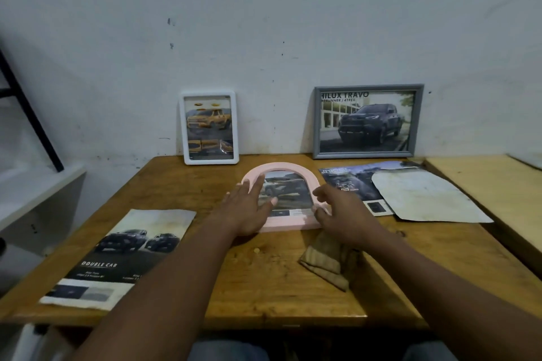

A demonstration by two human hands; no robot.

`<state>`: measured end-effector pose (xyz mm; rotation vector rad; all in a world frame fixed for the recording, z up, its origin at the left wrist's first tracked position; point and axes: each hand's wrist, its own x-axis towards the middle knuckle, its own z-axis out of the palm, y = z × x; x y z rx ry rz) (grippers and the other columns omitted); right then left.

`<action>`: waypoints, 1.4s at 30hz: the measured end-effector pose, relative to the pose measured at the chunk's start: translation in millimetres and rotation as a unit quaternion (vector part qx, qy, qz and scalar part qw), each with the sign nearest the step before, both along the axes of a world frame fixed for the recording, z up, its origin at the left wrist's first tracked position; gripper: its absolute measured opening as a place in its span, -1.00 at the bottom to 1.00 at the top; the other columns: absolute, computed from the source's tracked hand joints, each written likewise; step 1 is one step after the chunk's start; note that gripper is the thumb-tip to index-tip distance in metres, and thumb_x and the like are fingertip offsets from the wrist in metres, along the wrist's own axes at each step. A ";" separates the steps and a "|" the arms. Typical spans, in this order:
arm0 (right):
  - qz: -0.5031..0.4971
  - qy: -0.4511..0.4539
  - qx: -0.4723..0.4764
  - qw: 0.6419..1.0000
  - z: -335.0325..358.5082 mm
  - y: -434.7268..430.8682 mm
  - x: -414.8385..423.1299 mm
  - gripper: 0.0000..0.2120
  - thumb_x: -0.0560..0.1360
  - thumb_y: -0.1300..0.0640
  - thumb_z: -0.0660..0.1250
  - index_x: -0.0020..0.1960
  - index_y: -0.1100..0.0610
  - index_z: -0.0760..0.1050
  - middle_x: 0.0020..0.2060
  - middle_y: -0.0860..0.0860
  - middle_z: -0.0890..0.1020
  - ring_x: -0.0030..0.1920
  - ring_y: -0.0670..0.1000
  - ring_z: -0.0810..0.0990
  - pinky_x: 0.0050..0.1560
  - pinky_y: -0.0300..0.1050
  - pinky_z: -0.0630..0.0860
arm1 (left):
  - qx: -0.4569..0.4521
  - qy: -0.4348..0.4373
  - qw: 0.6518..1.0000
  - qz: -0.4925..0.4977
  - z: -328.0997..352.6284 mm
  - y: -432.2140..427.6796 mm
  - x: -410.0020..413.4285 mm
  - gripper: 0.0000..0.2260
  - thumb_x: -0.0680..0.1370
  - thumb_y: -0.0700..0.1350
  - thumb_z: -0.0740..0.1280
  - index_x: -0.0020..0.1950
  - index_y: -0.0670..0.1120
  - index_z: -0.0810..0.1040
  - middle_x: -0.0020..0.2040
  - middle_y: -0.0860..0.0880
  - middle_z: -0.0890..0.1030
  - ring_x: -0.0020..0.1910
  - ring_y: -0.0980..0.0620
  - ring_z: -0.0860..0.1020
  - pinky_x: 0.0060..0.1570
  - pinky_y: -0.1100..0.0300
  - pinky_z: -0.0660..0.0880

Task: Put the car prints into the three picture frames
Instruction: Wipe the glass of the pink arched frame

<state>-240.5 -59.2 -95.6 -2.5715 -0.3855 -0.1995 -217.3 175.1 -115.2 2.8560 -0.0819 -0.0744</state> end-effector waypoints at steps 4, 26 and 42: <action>-0.012 -0.055 -0.061 0.997 -1.1 -4.3 -40.5 -0.60 0.54 -0.09 0.30 0.35 -0.04 0.42 0.19 -0.05 0.61 0.17 0.01 0.54 0.13 0.06 0.55 | -0.004 0.008 1.000 0.006 -0.3 -12.8 -28.9 -0.36 0.66 0.31 0.00 0.65 0.15 -0.17 0.67 -0.06 -0.11 0.64 -0.11 -0.10 0.55 -0.10 -0.05; 0.087 -0.026 -0.038 0.995 64.8 34.9 53.5 -0.73 0.56 0.21 0.32 0.24 0.01 0.51 0.13 0.00 0.63 0.11 0.07 0.59 0.09 0.04 0.60 | -0.123 -0.046 0.991 0.030 7.0 19.3 14.5 -0.44 0.71 0.07 0.14 0.66 0.14 -0.03 0.65 0.01 0.10 0.63 -0.06 0.06 0.53 -0.09 0.14; 0.166 -0.021 -0.193 0.967 -11.3 101.1 146.9 -0.47 0.47 0.15 0.40 0.36 -0.15 0.35 0.23 0.02 0.61 0.14 0.12 0.58 0.11 0.11 0.56 | -0.118 -0.100 0.988 0.006 -17.9 33.5 46.6 -0.43 0.72 0.12 0.00 0.62 0.20 -0.27 0.61 0.08 0.24 0.52 -0.04 0.34 0.43 0.00 0.34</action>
